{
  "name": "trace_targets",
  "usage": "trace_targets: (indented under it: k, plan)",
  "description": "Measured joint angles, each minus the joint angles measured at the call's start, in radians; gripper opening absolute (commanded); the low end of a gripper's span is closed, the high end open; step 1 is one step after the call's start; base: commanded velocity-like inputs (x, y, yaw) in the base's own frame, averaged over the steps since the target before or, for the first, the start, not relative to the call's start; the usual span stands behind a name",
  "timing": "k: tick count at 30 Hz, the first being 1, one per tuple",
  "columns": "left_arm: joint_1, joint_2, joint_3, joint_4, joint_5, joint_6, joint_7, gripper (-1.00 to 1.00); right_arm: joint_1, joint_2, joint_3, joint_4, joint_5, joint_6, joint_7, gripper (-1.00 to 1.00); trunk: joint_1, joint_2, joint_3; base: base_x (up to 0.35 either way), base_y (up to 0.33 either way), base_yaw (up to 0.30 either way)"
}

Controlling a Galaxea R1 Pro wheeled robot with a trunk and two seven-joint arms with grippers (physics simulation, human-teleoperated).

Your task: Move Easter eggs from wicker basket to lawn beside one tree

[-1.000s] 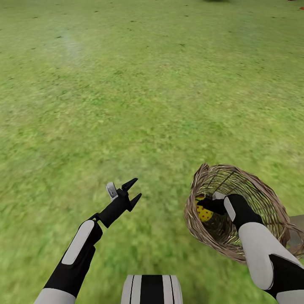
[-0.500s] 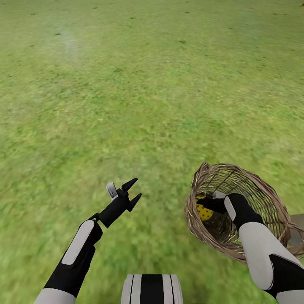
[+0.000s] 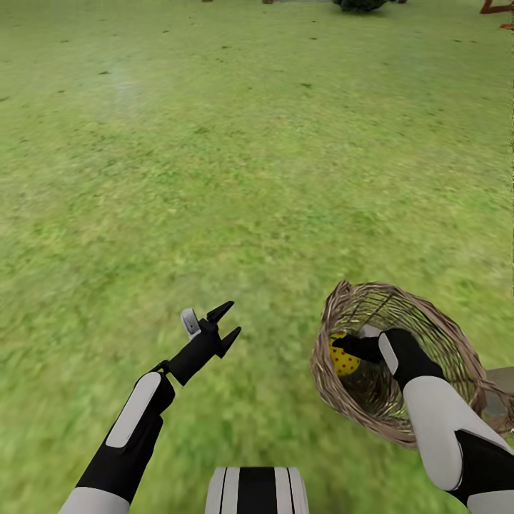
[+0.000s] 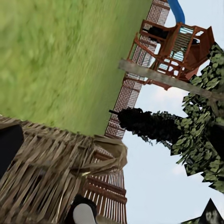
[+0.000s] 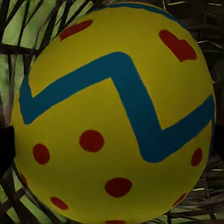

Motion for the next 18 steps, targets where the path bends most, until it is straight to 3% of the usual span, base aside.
trace_targets:
  k: [13, 18]
  plan:
    - [0.0, -0.006, -0.002, 0.001, 0.0, 0.001, 0.006, 1.0, 0.0, -0.006, 0.0, -0.001, -0.002, 0.004, -0.005, -1.0, -0.006, 0.003, 0.05, 0.0, 0.0, 0.0]
    - [-0.002, -0.006, -0.057, 0.0, -0.001, 0.002, 0.011, 1.0, 0.0, -0.009, 0.0, -0.008, -0.001, 0.008, -0.005, -1.0, -0.008, 0.004, 0.07, 0.0, 0.0, 0.0]
